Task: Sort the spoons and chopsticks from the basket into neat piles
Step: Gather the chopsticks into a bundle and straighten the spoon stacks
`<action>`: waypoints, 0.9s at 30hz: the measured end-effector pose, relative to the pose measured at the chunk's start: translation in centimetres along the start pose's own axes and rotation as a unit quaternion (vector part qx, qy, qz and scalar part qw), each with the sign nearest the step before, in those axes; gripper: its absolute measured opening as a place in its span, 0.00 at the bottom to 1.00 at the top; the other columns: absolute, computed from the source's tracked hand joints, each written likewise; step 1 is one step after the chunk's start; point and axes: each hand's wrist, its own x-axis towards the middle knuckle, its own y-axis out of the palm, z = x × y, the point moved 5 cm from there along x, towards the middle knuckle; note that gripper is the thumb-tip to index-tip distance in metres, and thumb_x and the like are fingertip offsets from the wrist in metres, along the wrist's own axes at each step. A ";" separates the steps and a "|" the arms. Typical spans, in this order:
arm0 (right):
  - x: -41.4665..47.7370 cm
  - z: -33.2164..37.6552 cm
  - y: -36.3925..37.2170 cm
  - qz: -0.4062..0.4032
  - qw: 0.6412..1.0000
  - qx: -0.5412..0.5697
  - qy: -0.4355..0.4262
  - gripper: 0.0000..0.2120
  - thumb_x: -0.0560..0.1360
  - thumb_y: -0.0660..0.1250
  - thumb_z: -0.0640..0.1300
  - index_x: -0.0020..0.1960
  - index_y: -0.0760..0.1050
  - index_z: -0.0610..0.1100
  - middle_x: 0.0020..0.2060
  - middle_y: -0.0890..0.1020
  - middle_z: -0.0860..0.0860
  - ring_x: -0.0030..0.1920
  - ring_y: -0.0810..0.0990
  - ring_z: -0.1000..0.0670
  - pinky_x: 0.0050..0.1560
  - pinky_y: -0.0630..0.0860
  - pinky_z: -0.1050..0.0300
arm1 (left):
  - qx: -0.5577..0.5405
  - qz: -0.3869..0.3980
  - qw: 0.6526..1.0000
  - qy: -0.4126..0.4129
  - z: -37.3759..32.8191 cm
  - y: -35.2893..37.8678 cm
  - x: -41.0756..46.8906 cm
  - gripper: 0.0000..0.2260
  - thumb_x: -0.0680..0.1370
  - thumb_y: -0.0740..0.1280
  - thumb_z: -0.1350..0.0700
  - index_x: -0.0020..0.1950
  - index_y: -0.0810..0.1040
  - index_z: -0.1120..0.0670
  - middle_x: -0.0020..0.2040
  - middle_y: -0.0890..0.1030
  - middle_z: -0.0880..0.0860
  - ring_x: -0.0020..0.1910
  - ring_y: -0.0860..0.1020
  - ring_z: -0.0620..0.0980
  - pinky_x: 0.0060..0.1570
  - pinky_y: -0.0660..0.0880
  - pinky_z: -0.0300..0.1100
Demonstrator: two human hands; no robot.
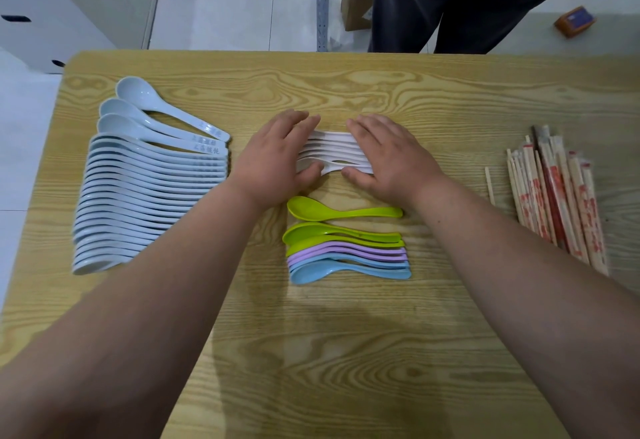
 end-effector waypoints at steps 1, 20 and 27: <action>0.0 0.1 0.0 0.003 1.000 -0.001 0.001 0.41 0.76 0.50 0.68 0.80 0.58 0.42 0.77 0.65 0.44 0.77 0.60 0.42 0.77 0.58 0.45 | 0.002 -0.002 1.000 0.000 0.0 -0.1 0.0 0.31 0.74 0.65 0.43 0.72 0.73 0.60 0.68 0.75 0.62 0.68 0.73 0.62 0.67 0.70 0.54; 4.1 12.9 -4.0 -0.043 0.988 0.077 -0.129 0.24 0.74 0.61 0.49 0.66 0.77 0.40 0.60 0.80 0.42 0.64 0.76 0.39 0.66 0.73 0.44 | 0.115 -0.022 0.986 -0.120 4.0 -9.0 -16.1 0.25 0.76 0.64 0.44 0.67 0.78 0.57 0.61 0.79 0.58 0.65 0.74 0.61 0.68 0.67 0.54; 10.6 19.2 -3.4 0.070 0.989 0.116 -0.061 0.26 0.82 0.60 0.50 0.79 0.61 0.44 0.75 0.67 0.45 0.75 0.62 0.42 0.73 0.61 0.49 | 0.210 0.130 0.959 -0.139 8.3 -10.3 -21.0 0.42 0.69 0.57 0.27 0.78 0.64 0.46 0.79 0.63 0.57 0.80 0.54 0.62 0.75 0.50 0.67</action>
